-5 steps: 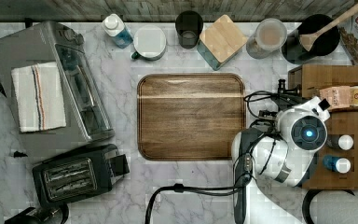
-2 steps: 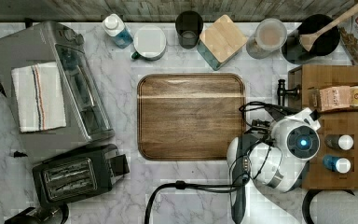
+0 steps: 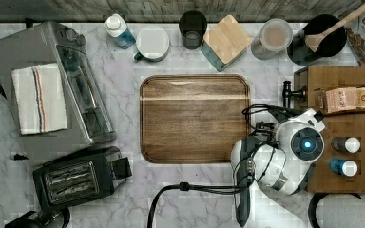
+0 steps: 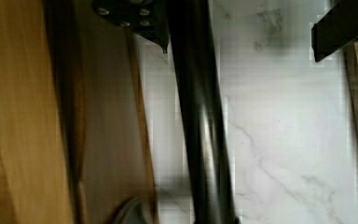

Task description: Open the drawer.

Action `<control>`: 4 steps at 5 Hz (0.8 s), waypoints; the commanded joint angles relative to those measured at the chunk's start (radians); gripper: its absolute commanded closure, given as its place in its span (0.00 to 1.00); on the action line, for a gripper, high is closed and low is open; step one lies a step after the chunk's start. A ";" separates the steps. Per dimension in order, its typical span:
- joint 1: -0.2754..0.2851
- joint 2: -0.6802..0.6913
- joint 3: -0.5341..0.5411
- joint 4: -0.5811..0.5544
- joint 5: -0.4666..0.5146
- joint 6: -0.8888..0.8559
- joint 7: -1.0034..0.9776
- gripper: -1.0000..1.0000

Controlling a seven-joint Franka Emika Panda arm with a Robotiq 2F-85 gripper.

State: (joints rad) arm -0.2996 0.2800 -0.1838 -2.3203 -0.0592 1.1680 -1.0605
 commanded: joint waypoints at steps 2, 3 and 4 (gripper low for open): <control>-0.055 -0.041 0.261 0.011 0.271 -0.163 -0.281 0.00; 0.004 -0.054 0.300 -0.035 0.283 -0.129 -0.160 0.00; 0.043 -0.058 0.355 -0.040 0.329 -0.147 -0.074 0.00</control>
State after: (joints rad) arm -0.4028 0.2396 0.0017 -2.3301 0.1637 1.0625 -1.1934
